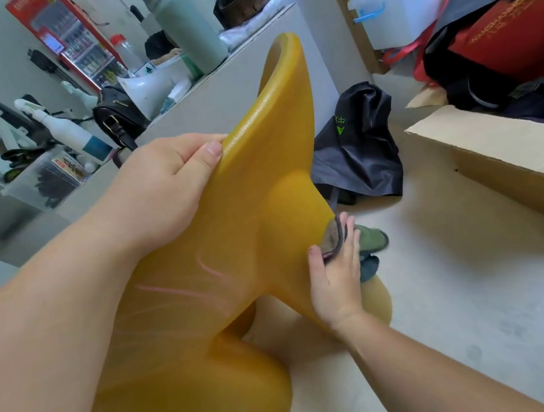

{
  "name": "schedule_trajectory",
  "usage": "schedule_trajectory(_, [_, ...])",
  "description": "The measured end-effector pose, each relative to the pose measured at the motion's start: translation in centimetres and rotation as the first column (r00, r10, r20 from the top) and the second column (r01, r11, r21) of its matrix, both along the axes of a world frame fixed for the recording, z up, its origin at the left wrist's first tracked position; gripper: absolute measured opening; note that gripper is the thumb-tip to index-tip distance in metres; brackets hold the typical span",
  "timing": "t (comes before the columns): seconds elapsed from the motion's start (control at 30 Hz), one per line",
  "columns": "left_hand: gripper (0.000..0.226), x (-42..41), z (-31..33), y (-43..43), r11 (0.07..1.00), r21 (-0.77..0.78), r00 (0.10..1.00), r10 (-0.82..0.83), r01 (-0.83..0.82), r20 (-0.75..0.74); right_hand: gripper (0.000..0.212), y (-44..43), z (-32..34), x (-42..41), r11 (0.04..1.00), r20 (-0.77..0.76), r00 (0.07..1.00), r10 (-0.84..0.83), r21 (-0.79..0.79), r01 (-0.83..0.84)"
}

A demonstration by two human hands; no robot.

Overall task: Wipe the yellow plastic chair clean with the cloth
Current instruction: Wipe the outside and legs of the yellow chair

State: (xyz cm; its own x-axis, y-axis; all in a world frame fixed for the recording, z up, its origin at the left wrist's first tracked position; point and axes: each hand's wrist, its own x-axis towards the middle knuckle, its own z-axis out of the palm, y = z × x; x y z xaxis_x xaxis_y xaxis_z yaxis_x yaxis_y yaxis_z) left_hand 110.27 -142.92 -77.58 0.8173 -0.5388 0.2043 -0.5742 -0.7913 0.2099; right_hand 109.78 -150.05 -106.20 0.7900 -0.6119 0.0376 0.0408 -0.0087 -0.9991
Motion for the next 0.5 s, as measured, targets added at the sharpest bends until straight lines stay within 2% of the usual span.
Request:
schedule_trajectory(0.1, [0.031, 0.0, -0.3, 0.2, 1.000, 0.016, 0.999, -0.007, 0.006, 0.053, 0.096, 2.2, 2.3, -1.1, 0.981, -0.002, 0.999, 0.034, -0.191, -0.034])
schedule_trajectory(0.17, [0.032, -0.1, -0.5, 0.4, 0.999, 0.037, 0.990, -0.010, 0.005, 0.140, 0.093, 3.1, 6.3, -1.0, 0.955, 0.110, 0.993, 0.045, -0.295, -0.010])
schedule_trajectory(0.23, [0.032, -0.3, -0.7, 0.4, 0.998, 0.065, 0.968, -0.028, 0.012, 0.248, 0.088, 3.0, 9.5, -0.3, 0.952, 0.253, 0.967, 0.040, -0.304, 0.041])
schedule_trajectory(0.3, [0.034, -0.6, -0.9, 0.5, 0.995, 0.101, 0.936, -0.042, 0.007, 0.348, 0.070, 2.0, 9.8, 0.8, 0.963, 0.339, 0.941, -0.015, -0.248, 0.105])
schedule_trajectory(0.33, [0.036, -0.7, -1.1, 0.5, 0.994, 0.113, 0.923, -0.040, -0.004, 0.382, 0.060, 1.4, 8.8, 1.3, 0.968, 0.326, 0.943, -0.064, -0.210, 0.138])
schedule_trajectory(0.4, [0.035, -1.0, -1.2, 0.4, 0.995, 0.096, 0.916, -0.043, 0.004, 0.399, 0.049, 0.0, 5.6, 2.2, 0.984, 0.192, 0.969, -0.154, -0.064, 0.169])
schedule_trajectory(0.5, [0.028, -1.0, -0.8, 0.3, 0.998, -0.059, 0.964, 0.018, -0.003, 0.264, 0.046, -1.6, -0.2, 2.6, 0.972, -0.100, 0.989, -0.109, 0.197, 0.127])
